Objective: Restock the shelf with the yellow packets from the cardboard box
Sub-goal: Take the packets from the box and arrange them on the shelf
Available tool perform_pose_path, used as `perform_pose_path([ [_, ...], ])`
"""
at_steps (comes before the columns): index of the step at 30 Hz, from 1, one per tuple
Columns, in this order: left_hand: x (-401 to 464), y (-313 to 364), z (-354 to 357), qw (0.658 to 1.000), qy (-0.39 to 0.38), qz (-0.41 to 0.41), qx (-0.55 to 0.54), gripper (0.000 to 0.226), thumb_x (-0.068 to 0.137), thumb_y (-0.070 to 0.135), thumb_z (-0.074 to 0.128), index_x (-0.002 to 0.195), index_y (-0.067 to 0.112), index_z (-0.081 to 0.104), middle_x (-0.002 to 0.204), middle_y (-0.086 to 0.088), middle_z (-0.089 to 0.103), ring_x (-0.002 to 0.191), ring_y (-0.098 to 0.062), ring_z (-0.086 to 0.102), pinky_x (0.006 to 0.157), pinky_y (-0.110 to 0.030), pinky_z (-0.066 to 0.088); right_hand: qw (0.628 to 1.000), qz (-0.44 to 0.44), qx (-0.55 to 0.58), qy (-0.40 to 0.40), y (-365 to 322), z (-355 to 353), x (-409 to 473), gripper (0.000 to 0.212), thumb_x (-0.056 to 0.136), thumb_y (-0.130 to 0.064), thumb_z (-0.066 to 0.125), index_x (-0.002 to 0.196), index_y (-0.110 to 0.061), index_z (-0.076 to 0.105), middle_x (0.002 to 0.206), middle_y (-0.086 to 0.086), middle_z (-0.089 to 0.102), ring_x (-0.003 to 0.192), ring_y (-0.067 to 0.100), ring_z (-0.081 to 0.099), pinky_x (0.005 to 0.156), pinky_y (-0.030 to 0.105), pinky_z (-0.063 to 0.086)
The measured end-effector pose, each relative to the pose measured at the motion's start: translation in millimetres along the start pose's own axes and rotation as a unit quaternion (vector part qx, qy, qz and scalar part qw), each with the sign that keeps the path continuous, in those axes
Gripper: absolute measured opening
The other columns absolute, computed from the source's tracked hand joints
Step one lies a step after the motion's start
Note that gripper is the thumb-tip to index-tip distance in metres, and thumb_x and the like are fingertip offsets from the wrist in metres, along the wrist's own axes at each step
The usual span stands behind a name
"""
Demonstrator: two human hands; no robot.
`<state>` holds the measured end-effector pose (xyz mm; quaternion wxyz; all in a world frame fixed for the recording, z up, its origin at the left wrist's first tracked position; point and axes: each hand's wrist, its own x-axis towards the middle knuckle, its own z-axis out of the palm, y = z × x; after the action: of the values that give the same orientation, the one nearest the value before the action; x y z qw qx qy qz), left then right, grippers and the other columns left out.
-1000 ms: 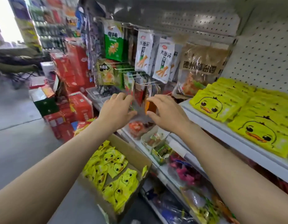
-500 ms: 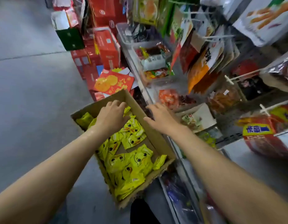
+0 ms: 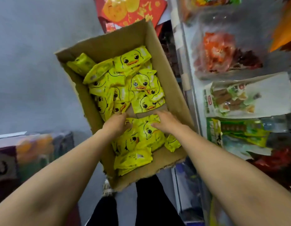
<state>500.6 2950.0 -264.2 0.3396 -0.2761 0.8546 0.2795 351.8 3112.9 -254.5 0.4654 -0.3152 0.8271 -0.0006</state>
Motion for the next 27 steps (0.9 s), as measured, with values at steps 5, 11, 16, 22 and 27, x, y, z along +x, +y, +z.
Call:
perform_pose_path([
  [5, 31.3, -9.6, 26.2, 0.998, -0.031, -0.033, -0.042, 0.053, 0.091, 0.035, 0.066, 0.138, 0.020, 0.047, 0.134, -0.015, 0.055, 0.122, -0.032, 0.052, 0.099, -0.041, 0.046, 1.000, -0.008, -0.006, -0.019, 12.7, 13.7, 33.6, 0.064, 0.090, -0.037, 0.068, 0.145, -0.017, 0.043, 0.148, 0.010, 0.045, 0.138, 0.030, 0.038, 0.107, 0.037, 0.036],
  [11, 42.9, -23.1, 39.3, 0.995, -0.035, -0.046, -0.084, 0.058, 0.090, 0.036, 0.062, 0.143, 0.025, 0.042, 0.142, -0.010, 0.049, 0.130, -0.030, 0.046, 0.106, -0.042, 0.042, 0.995, -0.053, -0.061, -0.057, 21.6, 28.6, 48.5, 0.074, 0.087, -0.042, 0.071, 0.151, -0.030, 0.035, 0.157, 0.000, 0.036, 0.143, 0.027, 0.029, 0.112, 0.038, 0.033],
  [16, 49.3, -24.4, 35.7, 0.996, -0.049, -0.064, -0.035, 0.047, 0.091, 0.041, 0.056, 0.133, 0.022, 0.050, 0.126, -0.014, 0.058, 0.116, -0.034, 0.053, 0.094, -0.042, 0.048, 0.992, -0.053, -0.113, -0.020, 16.1, 21.0, 55.3, 0.075, 0.079, -0.050, 0.075, 0.145, -0.037, 0.042, 0.145, 0.001, 0.043, 0.138, 0.028, 0.028, 0.110, 0.041, 0.028],
  [22, 55.6, -20.8, 24.5, 0.991, -0.114, -0.072, 0.017, 0.028, 0.089, 0.048, 0.061, 0.097, 0.021, 0.059, 0.113, -0.009, 0.065, 0.109, -0.030, 0.058, 0.089, -0.037, 0.051, 0.995, -0.041, -0.089, -0.033, 11.7, 12.2, 65.8, 0.046, 0.072, -0.047, 0.083, 0.110, -0.034, 0.061, 0.120, -0.002, 0.061, 0.128, 0.026, 0.039, 0.098, 0.037, 0.036],
  [27, 53.1, -22.9, 8.3, 0.990, -0.108, -0.077, 0.051, 0.035, 0.079, 0.051, 0.071, 0.087, 0.020, 0.059, 0.097, -0.006, 0.064, 0.102, -0.028, 0.057, 0.080, -0.033, 0.048, 0.999, -0.034, -0.001, -0.035, 12.5, 2.0, 70.0, 0.024, 0.072, -0.045, 0.083, 0.081, -0.033, 0.064, 0.109, 0.001, 0.064, 0.127, 0.026, 0.042, 0.097, 0.035, 0.044],
])
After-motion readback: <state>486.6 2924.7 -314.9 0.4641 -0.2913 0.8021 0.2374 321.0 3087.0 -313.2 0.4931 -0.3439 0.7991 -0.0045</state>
